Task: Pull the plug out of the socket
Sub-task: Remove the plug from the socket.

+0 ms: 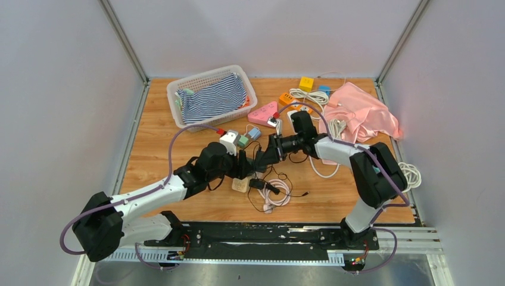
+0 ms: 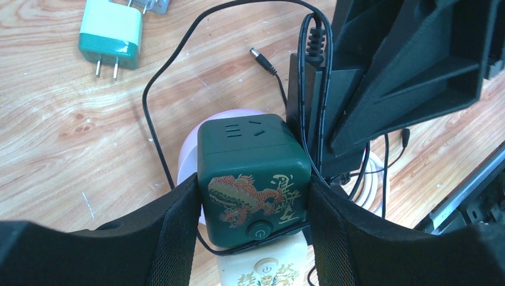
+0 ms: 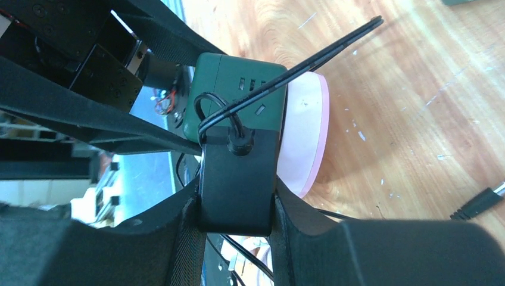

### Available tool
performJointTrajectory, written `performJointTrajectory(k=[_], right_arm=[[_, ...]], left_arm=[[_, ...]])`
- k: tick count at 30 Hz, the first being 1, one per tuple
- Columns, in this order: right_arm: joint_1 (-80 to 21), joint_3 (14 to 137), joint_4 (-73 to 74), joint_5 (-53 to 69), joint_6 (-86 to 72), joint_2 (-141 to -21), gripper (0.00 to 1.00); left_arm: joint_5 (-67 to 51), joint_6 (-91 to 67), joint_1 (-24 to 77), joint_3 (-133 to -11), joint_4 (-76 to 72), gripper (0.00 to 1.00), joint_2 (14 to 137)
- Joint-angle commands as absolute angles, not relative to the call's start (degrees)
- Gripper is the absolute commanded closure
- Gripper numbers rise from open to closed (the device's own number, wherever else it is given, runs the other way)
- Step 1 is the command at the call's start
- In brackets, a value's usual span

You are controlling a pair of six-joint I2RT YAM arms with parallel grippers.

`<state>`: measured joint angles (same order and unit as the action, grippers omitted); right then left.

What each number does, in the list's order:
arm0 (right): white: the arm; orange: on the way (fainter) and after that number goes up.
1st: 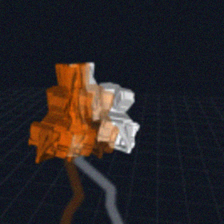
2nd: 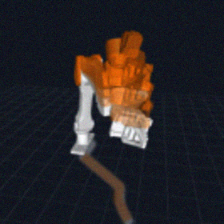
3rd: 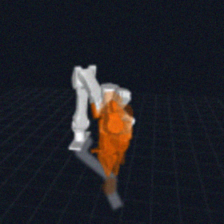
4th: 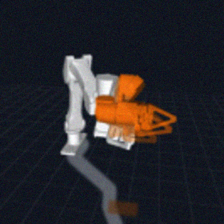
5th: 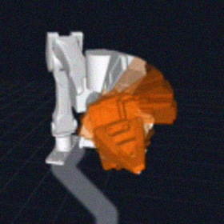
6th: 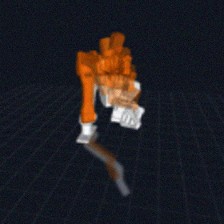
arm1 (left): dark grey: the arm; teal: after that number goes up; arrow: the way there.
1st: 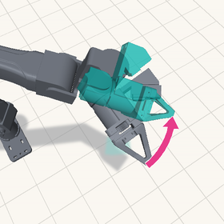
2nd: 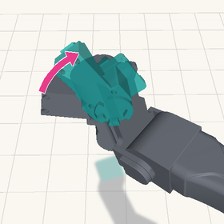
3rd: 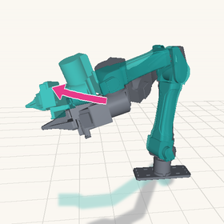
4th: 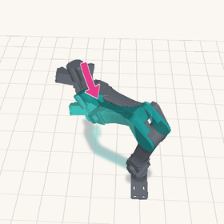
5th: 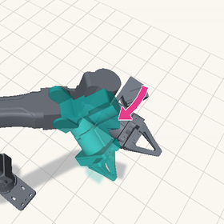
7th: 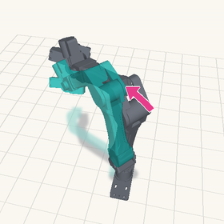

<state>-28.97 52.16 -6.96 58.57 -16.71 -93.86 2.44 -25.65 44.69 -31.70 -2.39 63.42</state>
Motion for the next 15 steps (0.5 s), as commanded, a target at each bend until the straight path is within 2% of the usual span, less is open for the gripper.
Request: performJointTrajectory(k=[1, 6, 11, 15], right_arm=[[-25.24, 52.82, -8.74, 72.60, -13.64, -99.26, 1.00], [-24.03, 53.55, -9.46, 74.12, -14.97, -103.39, 1.00], [-26.77, 54.15, -3.66, 58.69, -13.52, -96.78, 1.00], [-30.35, 49.84, -11.10, 53.29, -18.90, -90.09, 1.00]], left_arm=[[2.22, -23.96, 43.66, -30.14, 0.26, 1.00, 62.83], [1.27, -23.64, 43.24, -29.98, 0.26, 1.00, 62.34], [0.44, -23.88, 43.24, -30.90, 0.26, 1.00, 64.54], [0.35, -24.06, 43.24, -32.10, 0.23, 1.00, 66.66]])
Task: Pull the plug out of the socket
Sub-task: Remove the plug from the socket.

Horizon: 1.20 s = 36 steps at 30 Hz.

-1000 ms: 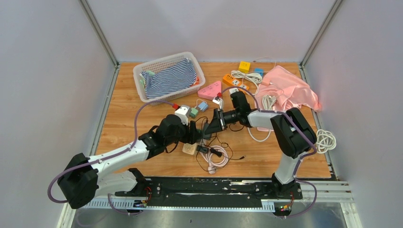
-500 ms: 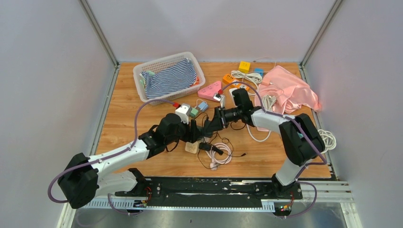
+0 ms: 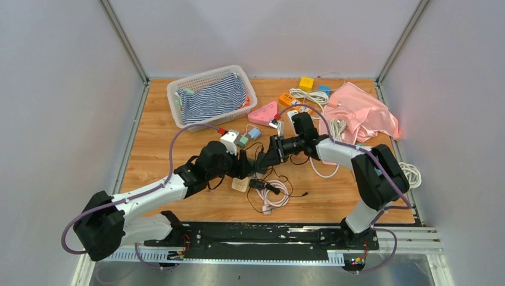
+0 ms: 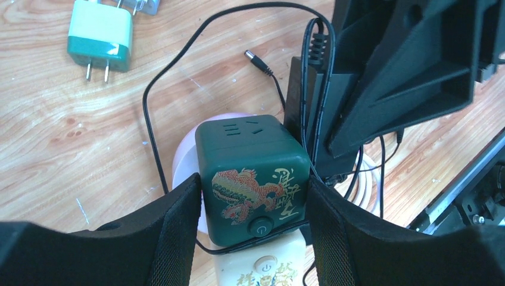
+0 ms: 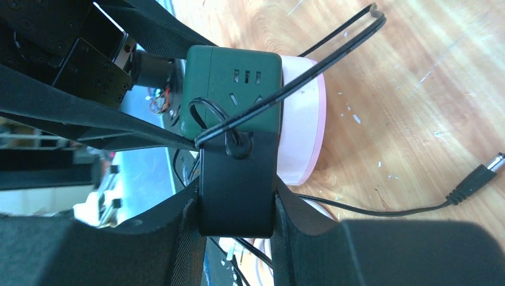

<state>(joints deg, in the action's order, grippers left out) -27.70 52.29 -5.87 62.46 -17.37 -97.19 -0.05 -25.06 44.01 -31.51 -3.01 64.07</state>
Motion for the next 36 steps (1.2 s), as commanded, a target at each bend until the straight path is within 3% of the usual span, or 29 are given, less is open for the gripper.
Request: performJointTrajectory(k=[1, 10, 15, 21, 25, 28, 36], right_arm=[[-30.87, 49.76, -11.82, 53.83, -19.35, -89.70, 1.00], [-24.24, 52.69, -10.51, 75.15, -14.04, -99.34, 1.00], [-20.97, 52.88, -10.90, 78.93, -13.81, -103.72, 1.00], [-24.70, 54.38, -6.15, 67.42, -15.29, -99.81, 1.00], [-28.79, 49.22, -16.10, 57.40, -23.35, -92.42, 1.00], [-30.09, 50.25, -13.86, 56.32, -22.92, -91.35, 1.00], [-25.05, 55.36, -8.05, 82.11, -11.77, -103.71, 1.00]], left_arm=[[0.35, -24.08, 43.24, -32.28, 0.26, 1.00, 67.10], [0.97, -23.84, 42.96, -31.52, 0.26, 1.00, 66.13], [0.36, -23.39, 42.54, -31.81, 0.26, 1.00, 66.41], [0.35, -23.45, 42.54, -32.63, 0.26, 1.00, 68.14], [-0.97, -23.73, 42.54, -33.11, 0.26, 1.00, 69.63], [-1.16, -23.82, 42.54, -33.37, 0.26, 1.00, 70.41], [-1.31, -23.26, 42.54, -33.22, 0.26, 1.00, 70.24]])
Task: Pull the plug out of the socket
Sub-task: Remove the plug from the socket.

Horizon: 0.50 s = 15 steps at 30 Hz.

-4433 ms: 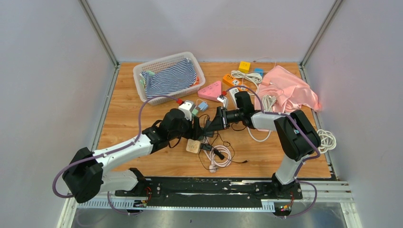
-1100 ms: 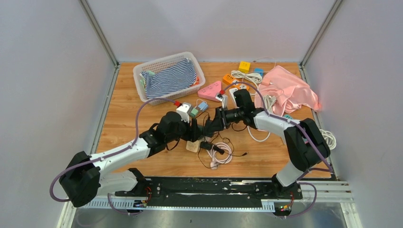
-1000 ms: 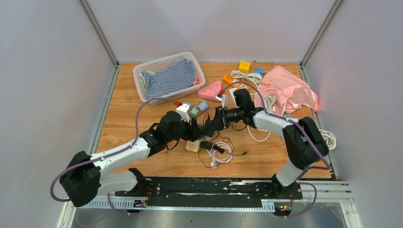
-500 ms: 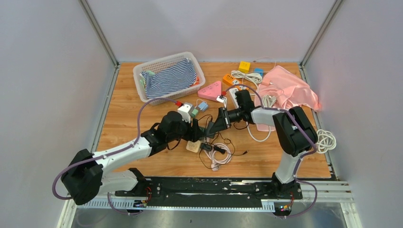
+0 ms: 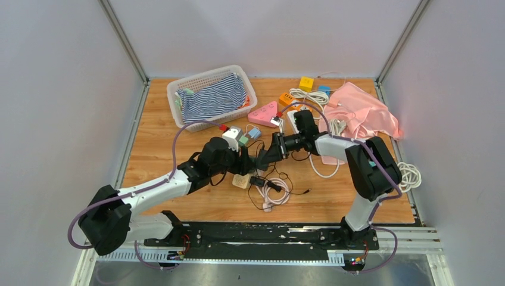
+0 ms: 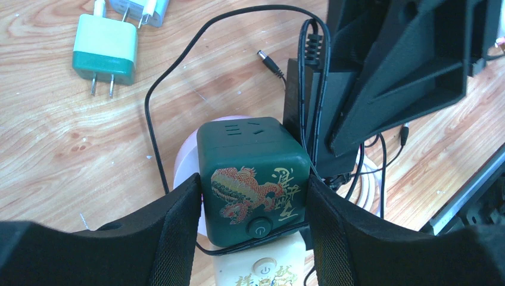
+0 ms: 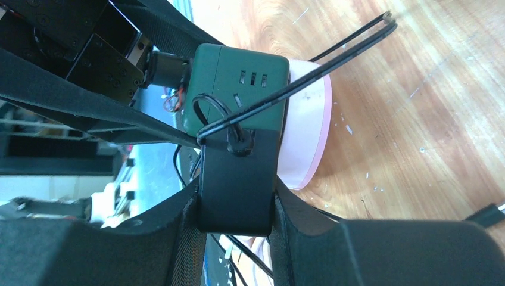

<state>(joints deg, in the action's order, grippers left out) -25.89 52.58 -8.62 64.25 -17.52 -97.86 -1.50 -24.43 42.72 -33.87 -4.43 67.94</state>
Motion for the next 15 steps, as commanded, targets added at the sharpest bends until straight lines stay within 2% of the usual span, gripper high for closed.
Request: performJointTrajectory(k=[1, 5, 8, 11, 15], right_arm=[[-24.70, 55.85, -7.35, 83.77, -11.16, -105.11, 1.00], [-24.67, 57.75, -0.49, 80.95, -5.30, -105.42, 1.00], [-25.67, 58.17, 4.02, 66.05, -7.37, -101.80, 1.00], [-27.25, 54.34, -3.64, 57.43, -15.82, -96.88, 1.00], [-29.55, 53.98, -7.34, 59.40, -18.85, -94.53, 1.00]], left_arm=[[-1.45, -23.14, 42.54, -33.30, 0.26, 1.00, 70.30], [-1.42, -22.85, 42.47, -33.25, 0.23, 1.00, 70.34], [-1.38, -22.85, 42.48, -33.58, 0.26, 1.00, 70.89], [-0.93, -22.73, 42.52, -34.66, 1.30, 1.00, 71.99], [-0.77, -22.42, 42.54, -35.69, 2.53, 1.00, 73.12]])
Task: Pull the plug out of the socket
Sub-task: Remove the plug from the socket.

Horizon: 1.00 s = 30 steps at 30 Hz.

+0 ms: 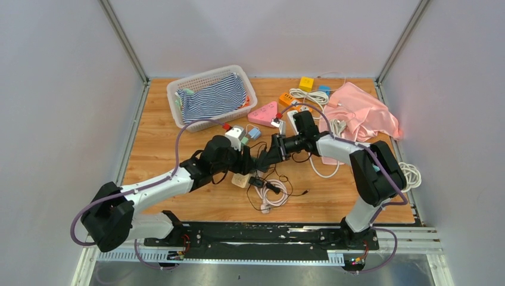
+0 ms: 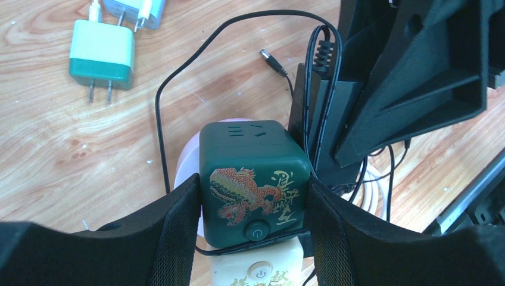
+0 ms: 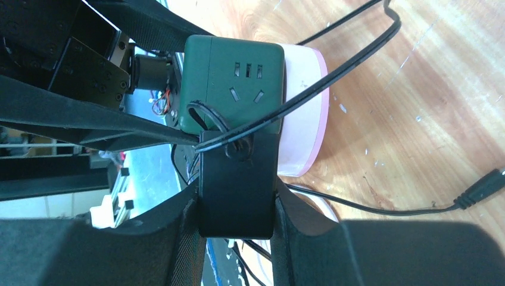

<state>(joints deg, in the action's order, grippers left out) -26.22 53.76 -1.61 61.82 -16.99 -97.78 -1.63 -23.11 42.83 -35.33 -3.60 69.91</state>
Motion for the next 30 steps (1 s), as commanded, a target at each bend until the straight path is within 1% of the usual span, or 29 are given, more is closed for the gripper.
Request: performJointTrajectory(k=[1, 5, 10, 14, 17, 19, 21, 25, 28, 30], right_arm=[[-29.66, 54.77, -6.11, 60.28, -17.73, -94.75, 1.00], [-28.15, 56.80, 1.50, 62.73, -11.22, -96.94, 1.00], [-23.23, 56.85, 1.75, 76.78, -6.73, -103.63, 1.00], [-21.39, 57.70, 2.64, 80.77, -4.62, -108.10, 1.00], [-21.72, 58.45, 3.81, 80.24, -3.53, -108.50, 1.00], [-22.64, 58.93, 4.50, 77.14, -4.48, -107.25, 1.00], [-23.92, 59.22, 3.98, 70.56, -9.00, -104.69, 1.00], [-27.37, 56.59, -4.24, 63.13, -19.28, -98.38, 1.00], [-29.21, 56.24, -4.88, 62.11, -20.36, -96.81, 1.00], [-28.95, 57.49, -2.10, 63.32, -17.21, -97.59, 1.00]], left_arm=[[-0.74, -22.29, 42.54, -35.88, 2.81, 1.00, 73.32], [-0.77, -22.16, 42.54, -36.28, 3.22, 1.00, 73.68], [-0.91, -21.91, 42.54, -36.47, 3.25, 1.00, 74.02], [-1.46, -21.69, 42.54, -36.07, 2.69, 1.00, 73.65], [-1.57, -21.49, 42.54, -35.95, 2.46, 1.00, 73.70], [-1.74, -21.44, 42.54, -36.15, 2.43, 1.00, 74.04], [-1.60, -21.40, 42.54, -36.52, 2.97, 1.00, 74.45], [-1.37, -21.41, 42.54, -37.46, 3.91, 1.00, 75.32], [-0.86, -21.43, 42.71, -37.99, 4.44, 1.00, 75.79], [-0.59, -21.45, 42.85, -38.14, 4.56, 1.00, 75.93]])
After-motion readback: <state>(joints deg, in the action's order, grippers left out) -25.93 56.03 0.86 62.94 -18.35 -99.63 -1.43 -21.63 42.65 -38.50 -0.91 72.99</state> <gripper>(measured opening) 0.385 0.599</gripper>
